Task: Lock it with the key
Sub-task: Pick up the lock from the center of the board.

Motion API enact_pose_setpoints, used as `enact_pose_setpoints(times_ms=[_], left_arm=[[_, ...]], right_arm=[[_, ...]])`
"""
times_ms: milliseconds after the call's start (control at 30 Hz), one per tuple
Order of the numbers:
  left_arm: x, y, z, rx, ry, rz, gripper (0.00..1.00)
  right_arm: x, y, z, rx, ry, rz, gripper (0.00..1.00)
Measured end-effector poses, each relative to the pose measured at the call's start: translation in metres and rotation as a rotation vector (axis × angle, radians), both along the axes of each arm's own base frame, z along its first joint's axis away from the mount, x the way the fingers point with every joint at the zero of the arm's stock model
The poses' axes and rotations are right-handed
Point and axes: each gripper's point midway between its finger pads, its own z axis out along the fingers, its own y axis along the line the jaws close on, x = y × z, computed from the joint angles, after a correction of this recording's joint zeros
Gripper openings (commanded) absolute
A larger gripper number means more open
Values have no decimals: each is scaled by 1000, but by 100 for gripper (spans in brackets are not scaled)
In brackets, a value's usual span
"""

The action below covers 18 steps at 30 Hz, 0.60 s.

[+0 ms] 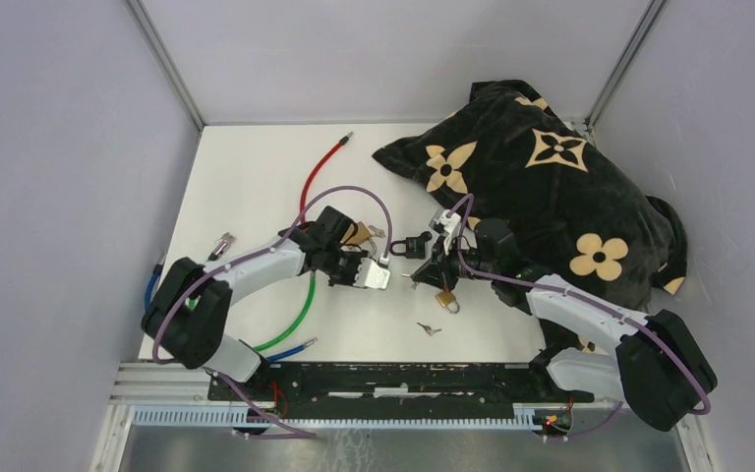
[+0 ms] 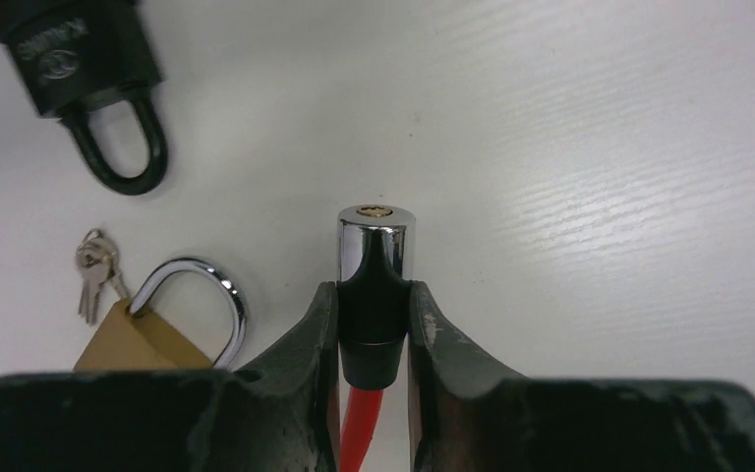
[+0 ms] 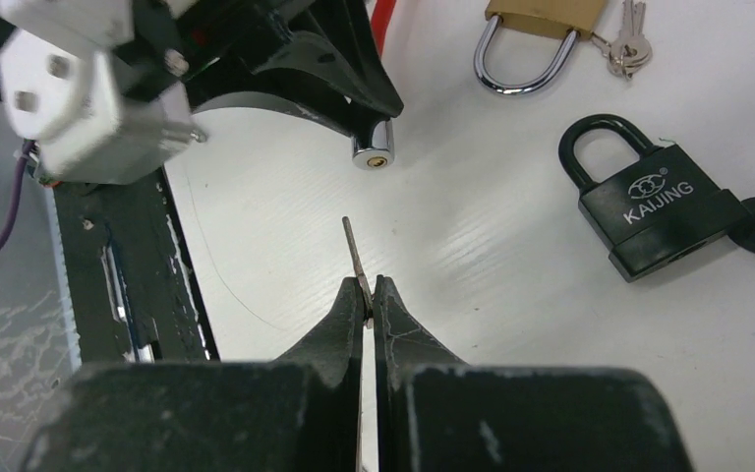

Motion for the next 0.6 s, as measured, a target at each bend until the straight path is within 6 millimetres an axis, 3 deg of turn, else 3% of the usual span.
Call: enact_pose_setpoints(times_ms=[167, 333, 467, 600], left_arm=[[-7, -22, 57, -152, 33, 199, 2], [-29, -47, 103, -304, 36, 241, 2], [-39, -56, 118, -358, 38, 235, 2], [-44, -54, 117, -366, 30, 226, 2]], right_arm=[[5, 3, 15, -2, 13, -9, 0], [2, 2, 29, -16, -27, 33, 0], [-11, -2, 38, -22, -98, 108, 0], [-14, -7, 62, 0, -239, 138, 0]])
